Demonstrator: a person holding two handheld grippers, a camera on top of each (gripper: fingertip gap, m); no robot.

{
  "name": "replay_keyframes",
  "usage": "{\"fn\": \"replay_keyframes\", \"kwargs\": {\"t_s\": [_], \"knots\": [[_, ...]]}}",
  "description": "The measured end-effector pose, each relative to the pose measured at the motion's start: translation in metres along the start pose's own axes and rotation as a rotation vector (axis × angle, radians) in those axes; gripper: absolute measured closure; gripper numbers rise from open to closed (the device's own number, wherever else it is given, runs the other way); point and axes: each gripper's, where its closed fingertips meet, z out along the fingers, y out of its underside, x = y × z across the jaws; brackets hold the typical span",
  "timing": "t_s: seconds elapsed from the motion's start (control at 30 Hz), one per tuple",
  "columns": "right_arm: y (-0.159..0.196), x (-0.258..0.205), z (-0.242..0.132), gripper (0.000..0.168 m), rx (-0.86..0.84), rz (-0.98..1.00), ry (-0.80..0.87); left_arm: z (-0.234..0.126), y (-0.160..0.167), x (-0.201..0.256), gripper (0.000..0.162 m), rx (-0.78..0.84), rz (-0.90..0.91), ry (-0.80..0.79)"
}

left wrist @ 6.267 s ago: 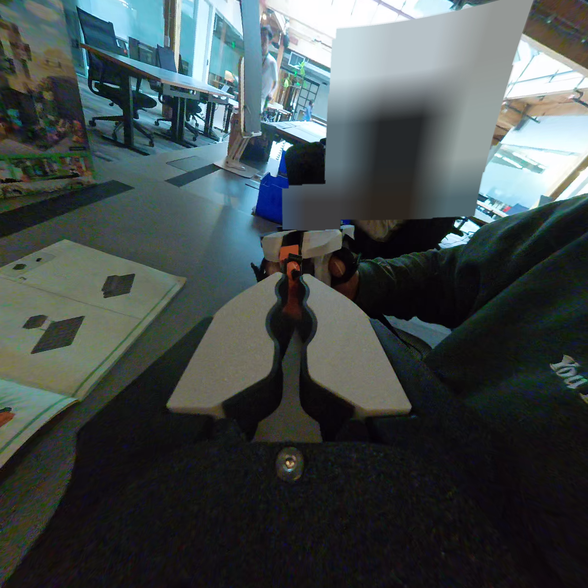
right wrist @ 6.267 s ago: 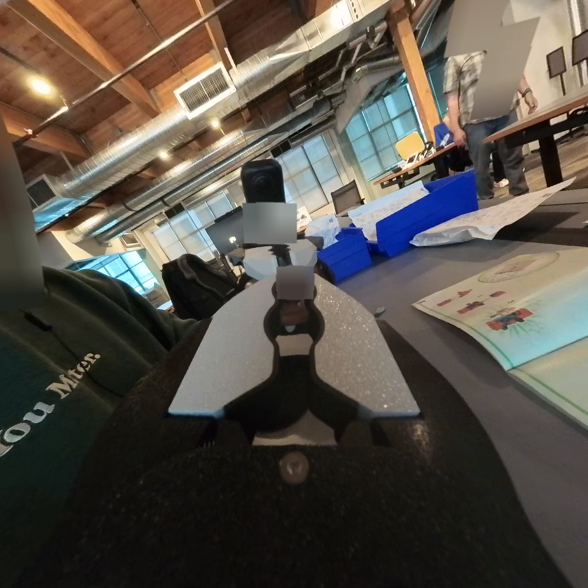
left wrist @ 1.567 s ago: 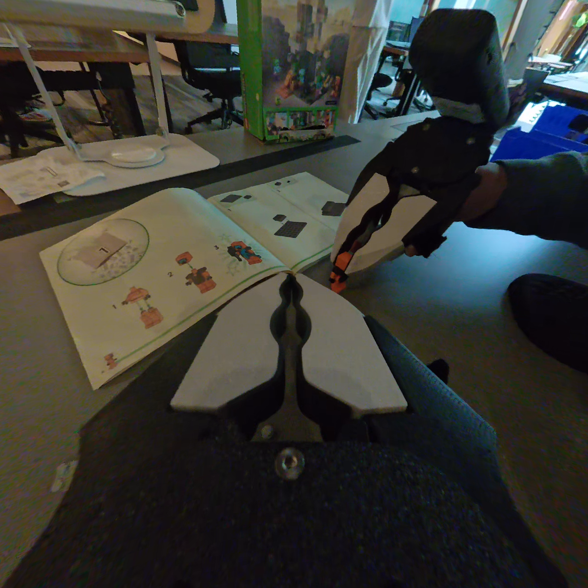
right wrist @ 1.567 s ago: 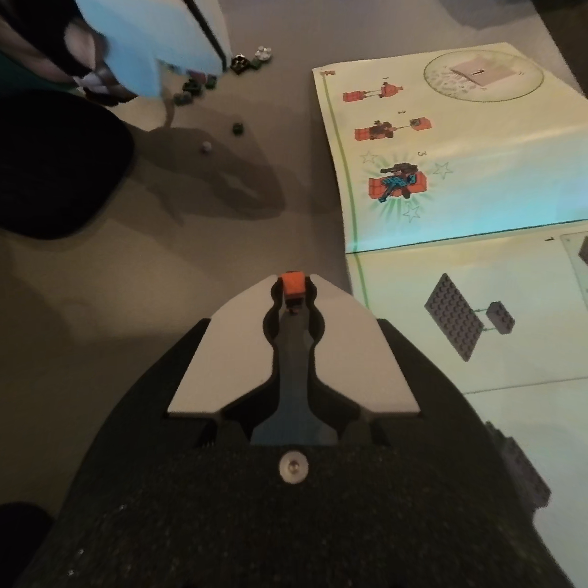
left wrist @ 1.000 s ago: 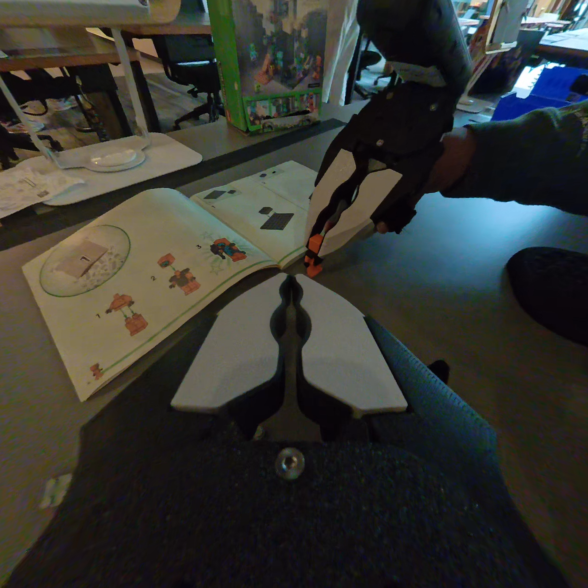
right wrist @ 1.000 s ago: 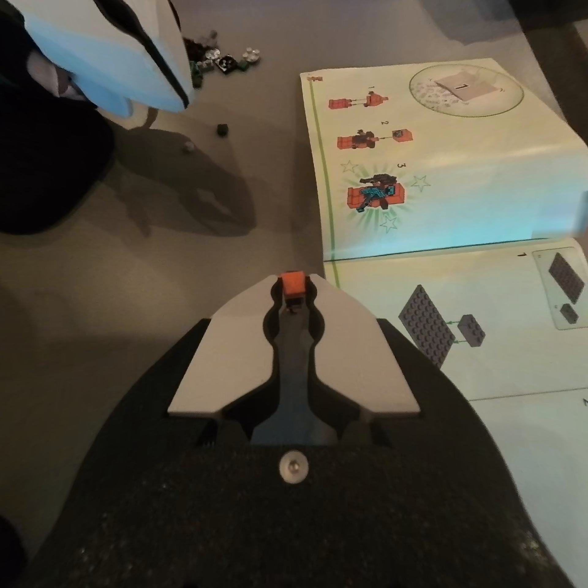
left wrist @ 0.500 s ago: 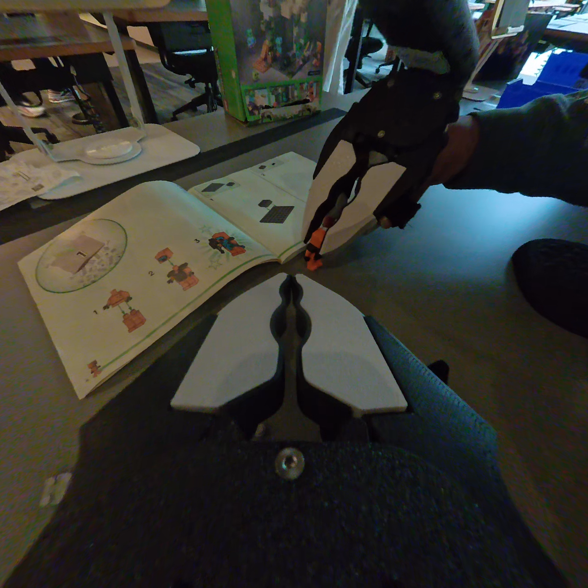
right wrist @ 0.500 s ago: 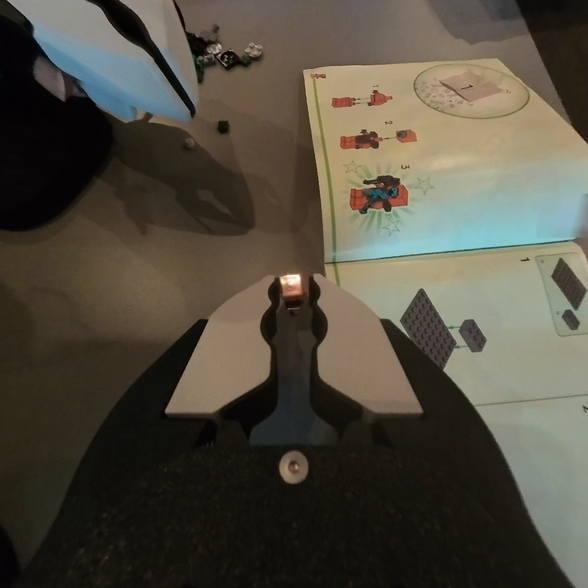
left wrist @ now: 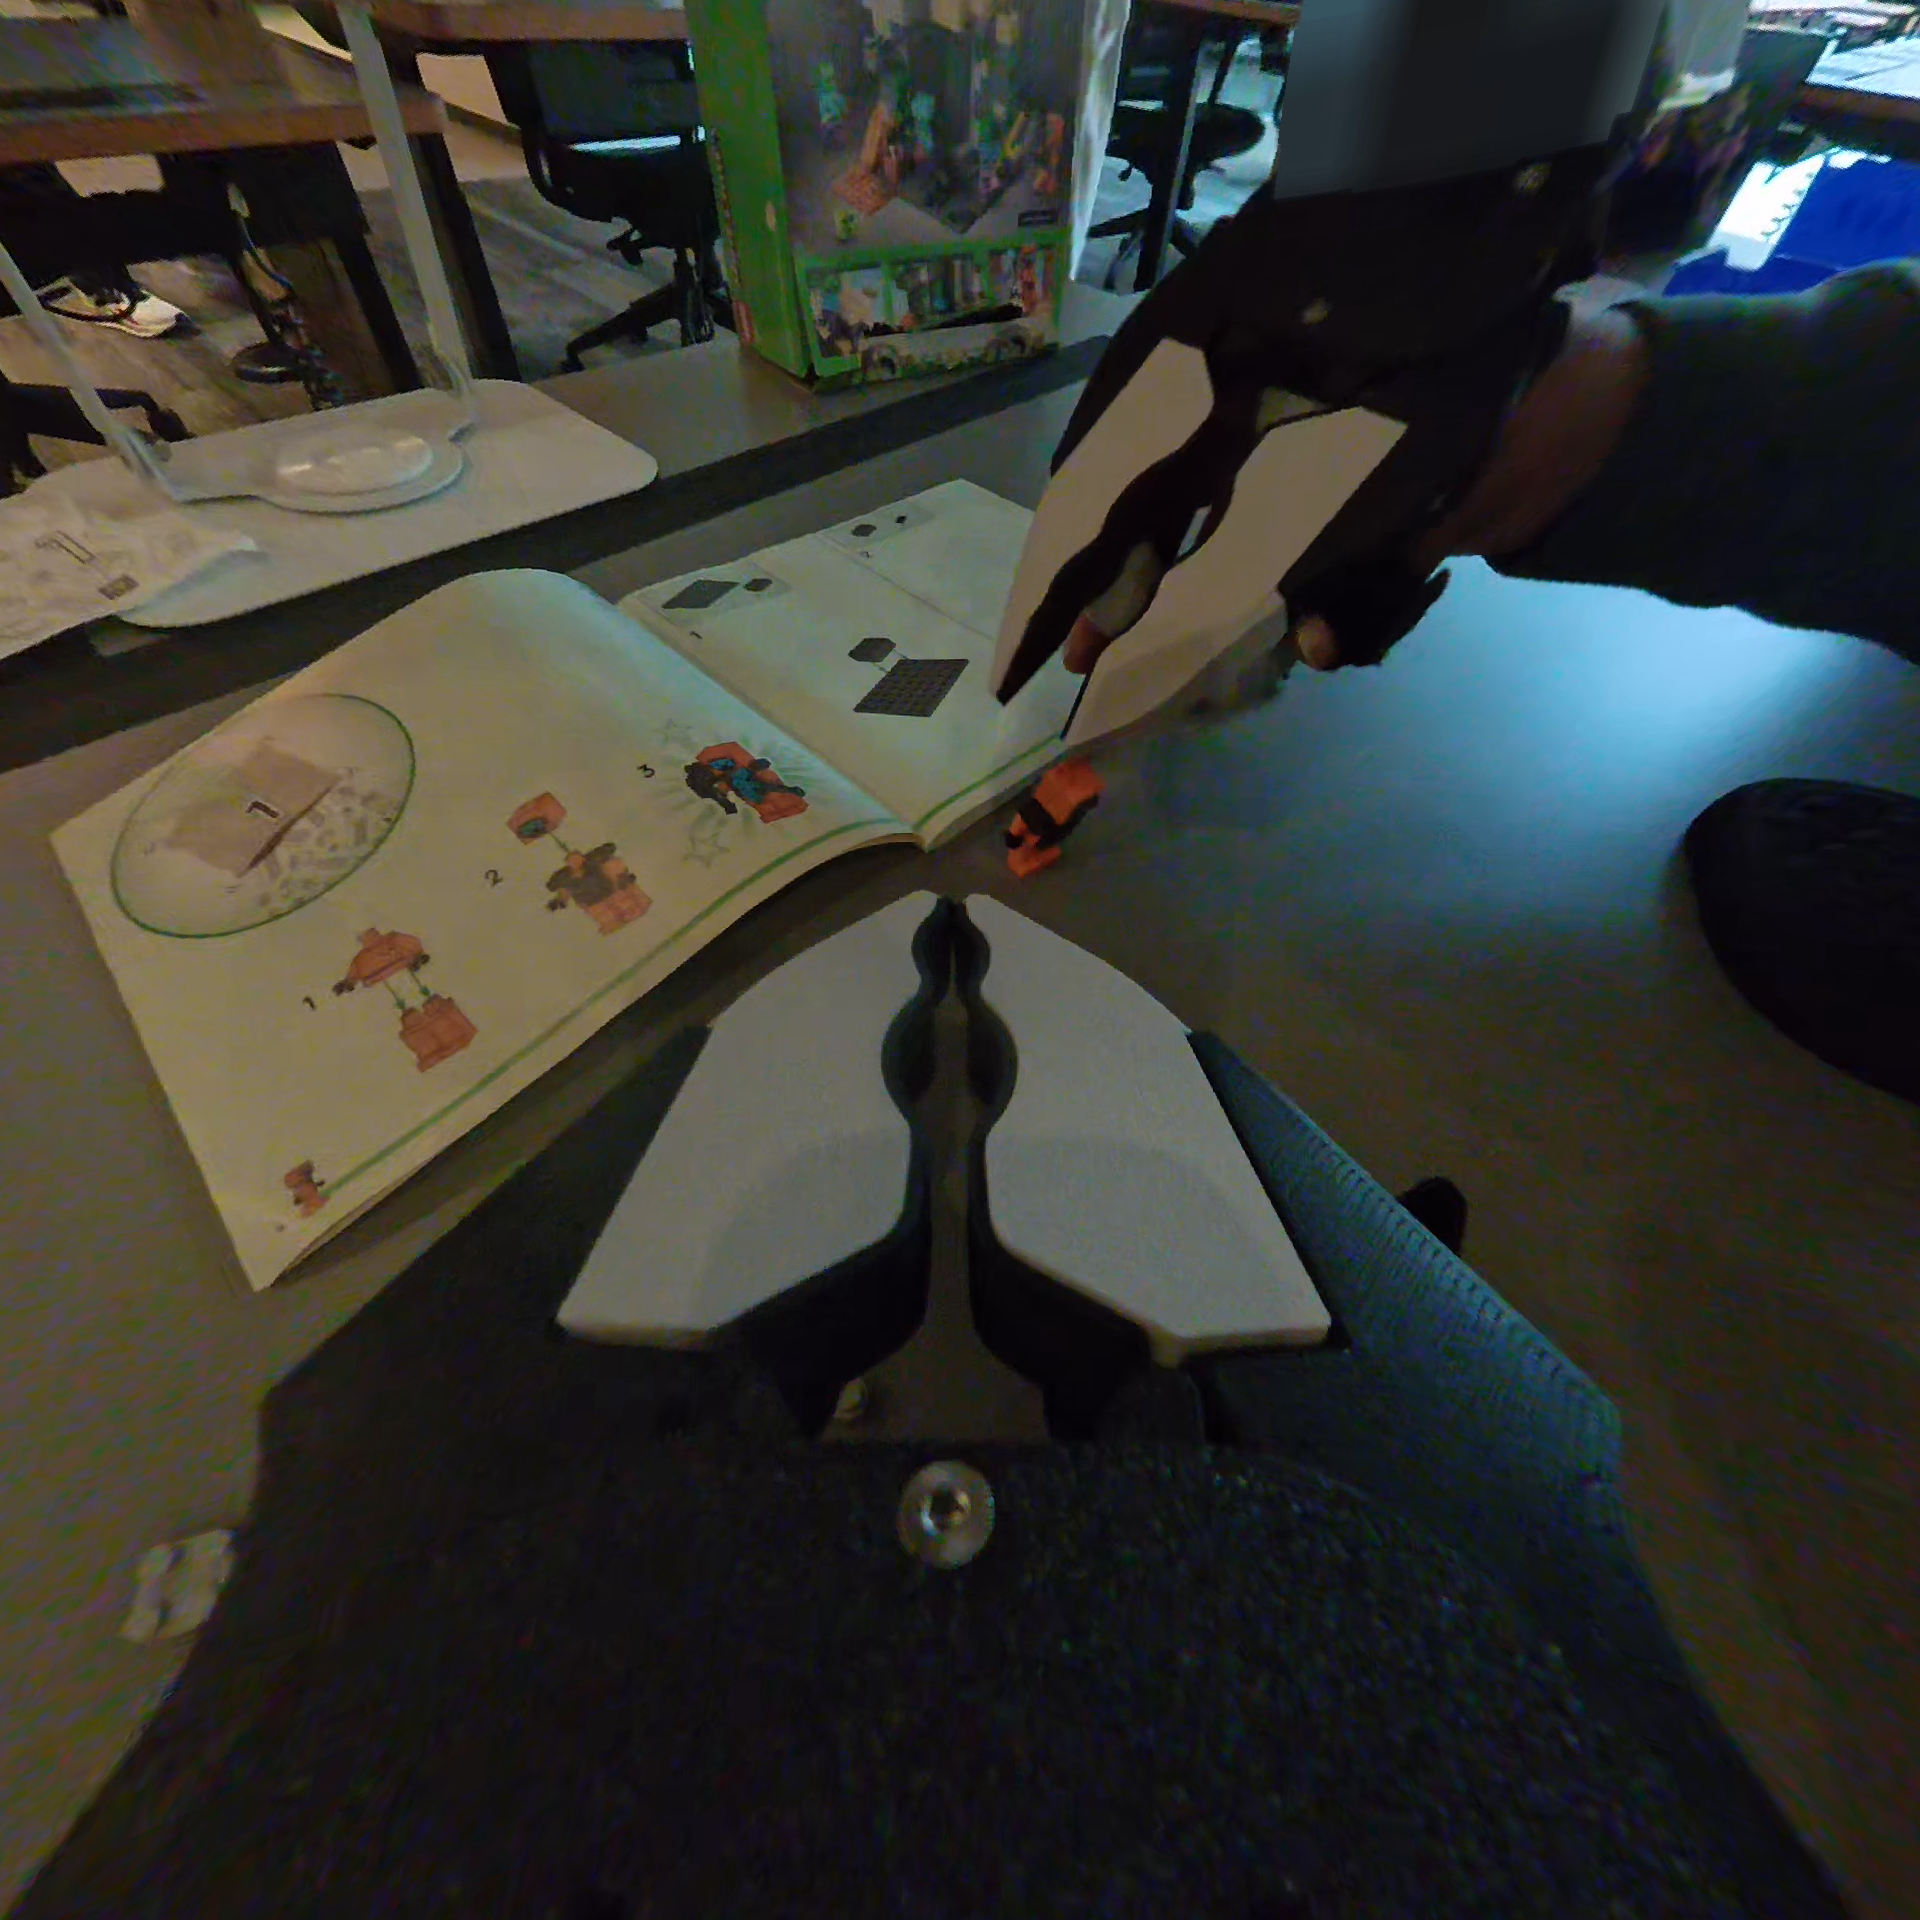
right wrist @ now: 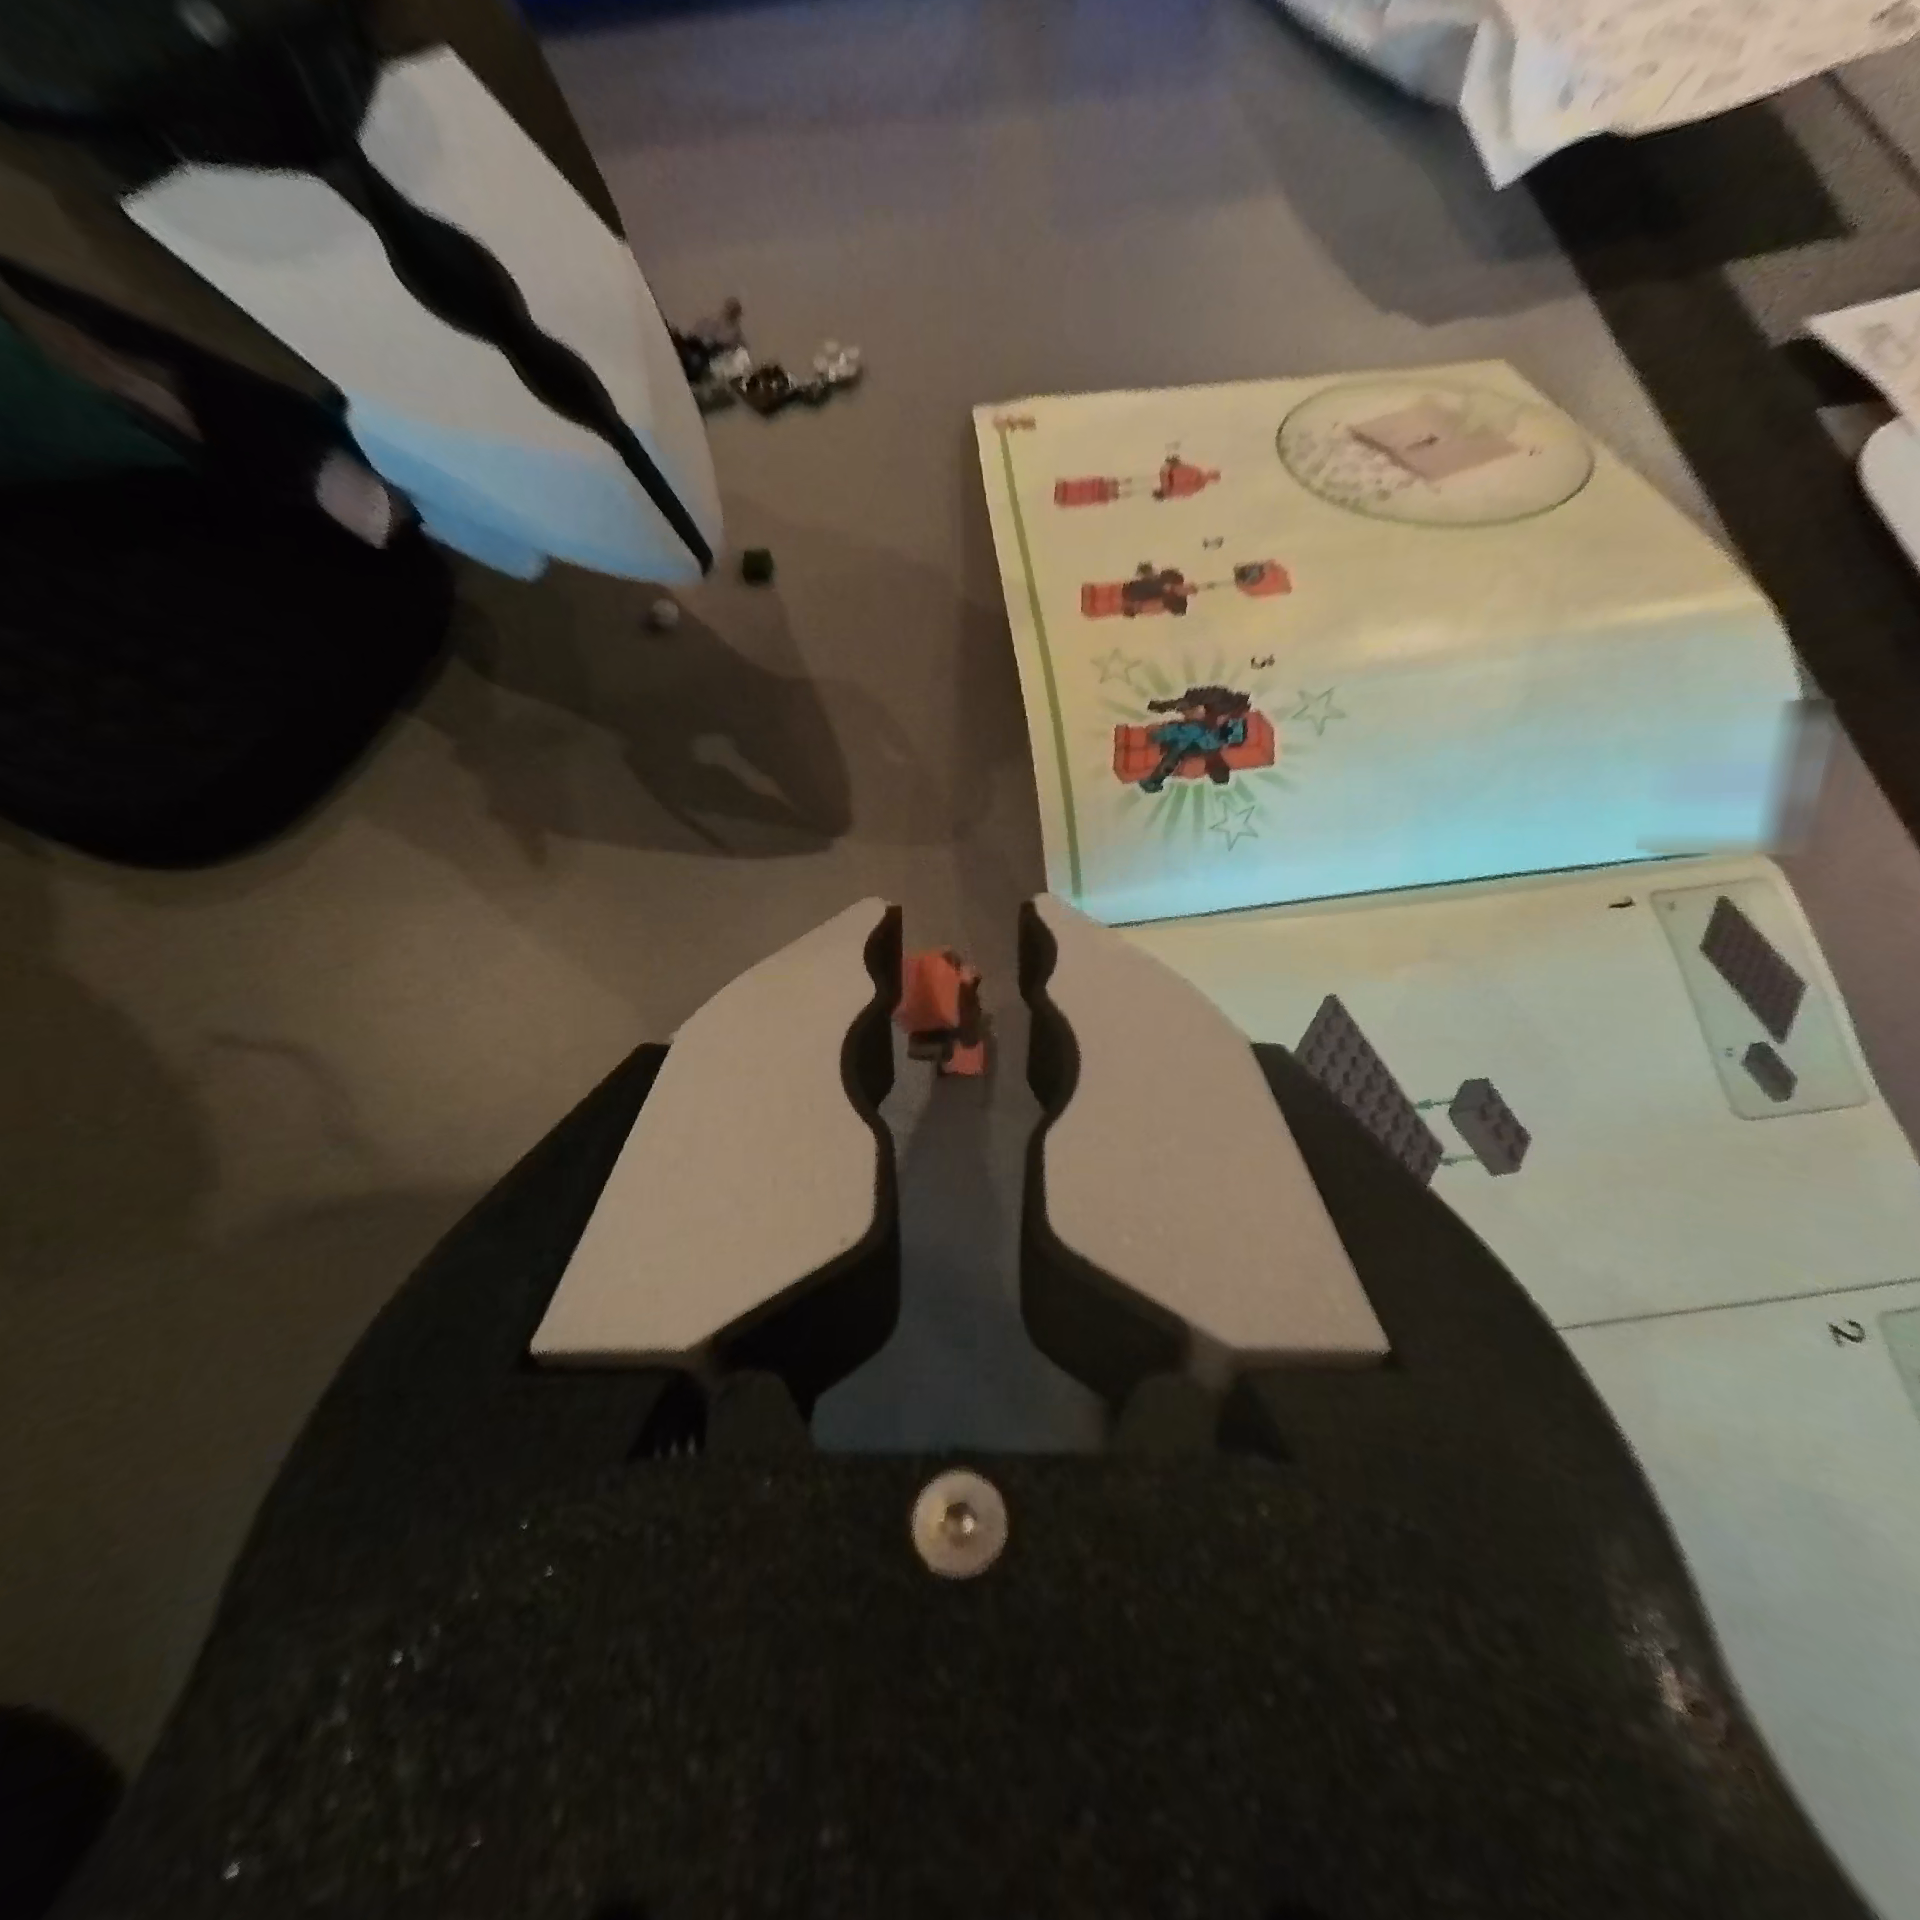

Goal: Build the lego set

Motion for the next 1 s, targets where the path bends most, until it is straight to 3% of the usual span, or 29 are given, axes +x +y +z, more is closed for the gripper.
{"fn": "replay_keyframes", "kwargs": {"t_s": [0.23, 0.37, 0.47, 0.77, 0.9, 1.0], "knots": [[-0.009, -0.009, -0.011, 0.147, 0.029, -0.008, -0.002, 0.001, 0.001, 0.0, 0.162, -0.007, -0.002, 0.002], [0.015, -0.034, -0.007, 0.145, -0.077, -0.118, 0.015, -0.001, 0.001, -0.001, 0.162, -0.001, -0.009, -0.002], [0.037, -0.045, 0.0, 0.135, -0.145, -0.169, 0.071, 0.0, 0.001, 0.0, 0.162, -0.005, -0.009, 0.003], [0.044, -0.047, 0.021, 0.133, -0.143, -0.275, 0.221, 0.002, 0.004, 0.004, 0.162, -0.02, 0.008, 0.013], [0.045, -0.039, 0.024, 0.144, -0.146, -0.308, 0.253, 0.002, 0.003, 0.004, 0.162, -0.017, 0.014, 0.012], [0.039, -0.037, 0.021, 0.168, -0.111, -0.335, 0.272, 0.002, 0.004, 0.005, 0.162, -0.021, 0.021, 0.014]]}}
